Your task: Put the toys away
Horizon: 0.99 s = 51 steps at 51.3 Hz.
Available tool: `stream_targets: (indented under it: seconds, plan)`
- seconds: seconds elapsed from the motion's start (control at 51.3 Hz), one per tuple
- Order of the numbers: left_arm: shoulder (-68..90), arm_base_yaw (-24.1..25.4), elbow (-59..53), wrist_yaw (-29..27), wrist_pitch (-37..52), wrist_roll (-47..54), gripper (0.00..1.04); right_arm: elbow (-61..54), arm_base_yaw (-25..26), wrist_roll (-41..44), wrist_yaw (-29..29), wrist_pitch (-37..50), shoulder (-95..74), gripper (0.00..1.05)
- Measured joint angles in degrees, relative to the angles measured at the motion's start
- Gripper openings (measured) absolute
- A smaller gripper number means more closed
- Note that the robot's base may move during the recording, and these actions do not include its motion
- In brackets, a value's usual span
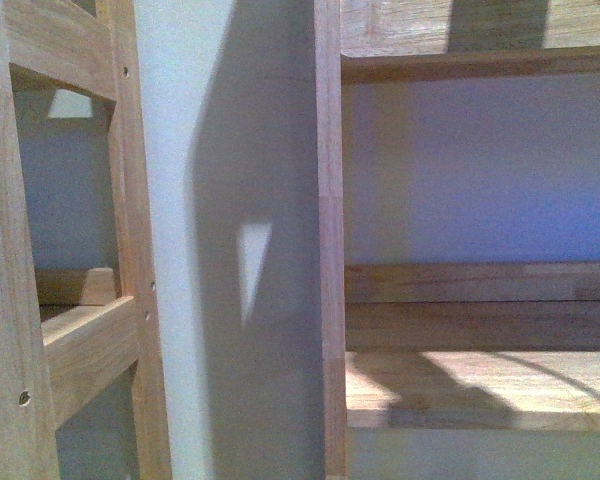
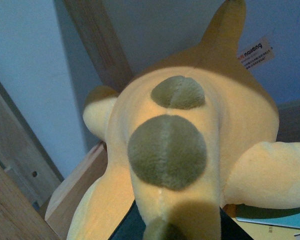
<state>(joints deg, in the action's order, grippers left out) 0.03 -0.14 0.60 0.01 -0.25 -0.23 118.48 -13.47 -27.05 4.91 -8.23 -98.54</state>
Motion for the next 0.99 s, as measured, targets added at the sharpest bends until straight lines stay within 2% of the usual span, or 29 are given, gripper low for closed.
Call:
stream_targets:
  seconds: [0.429,0.838,0.877,0.994]
  plan:
    - [0.0,0.0,0.0,0.0,0.0,0.02,0.99,-0.81,-0.15,-13.86,-9.33,0.0,-0.33,0.07]
    - [0.0,0.0,0.0,0.0,0.0,0.02,0.99,-2.1,-0.17,-14.43,-10.36,1.81,-0.42,0.07]
    - [0.0,0.0,-0.02,0.0,0.0,0.02,0.99,-2.51,-0.17,-13.53,-9.97,2.01,-0.28,0.09]
    - [0.0,0.0,0.0,-0.02,0.0,0.0,0.99,-4.11,-0.17,-11.39,-8.33,3.06,0.42,0.27]
